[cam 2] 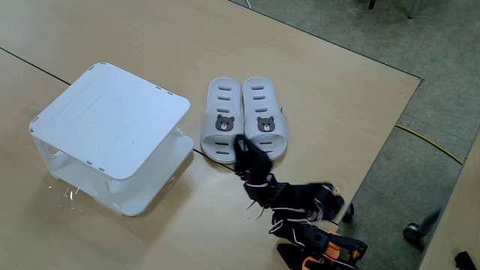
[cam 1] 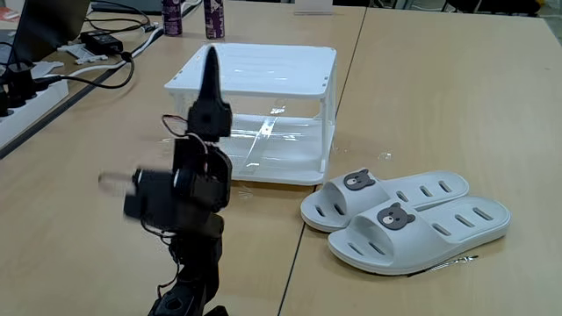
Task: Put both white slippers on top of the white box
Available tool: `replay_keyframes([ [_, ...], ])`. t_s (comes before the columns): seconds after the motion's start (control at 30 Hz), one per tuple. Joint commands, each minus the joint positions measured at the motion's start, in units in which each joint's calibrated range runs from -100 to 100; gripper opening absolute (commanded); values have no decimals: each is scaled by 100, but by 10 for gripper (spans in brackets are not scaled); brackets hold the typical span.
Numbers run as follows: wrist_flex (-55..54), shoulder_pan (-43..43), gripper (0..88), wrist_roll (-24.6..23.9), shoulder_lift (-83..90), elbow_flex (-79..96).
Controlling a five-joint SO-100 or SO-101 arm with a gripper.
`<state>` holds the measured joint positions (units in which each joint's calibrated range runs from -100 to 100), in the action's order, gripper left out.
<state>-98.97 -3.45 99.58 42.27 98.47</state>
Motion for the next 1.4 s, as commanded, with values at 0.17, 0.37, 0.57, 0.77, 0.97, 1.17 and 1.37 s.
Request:
replay_keyframes([
  [0.17,-25,32,7,42,-3440,54],
  [0.37,-25,90,7,42,-5114,17],
  [0.57,-25,254,7,42,-6360,-316],
  [0.77,-25,1348,7,42,-6898,-921],
  [0.97,-25,1948,7,42,-7235,-1209],
  [1.17,-34,2072,148,42,-7420,-1931],
  [1.37,-17,2154,157,42,-7521,-2734],
])
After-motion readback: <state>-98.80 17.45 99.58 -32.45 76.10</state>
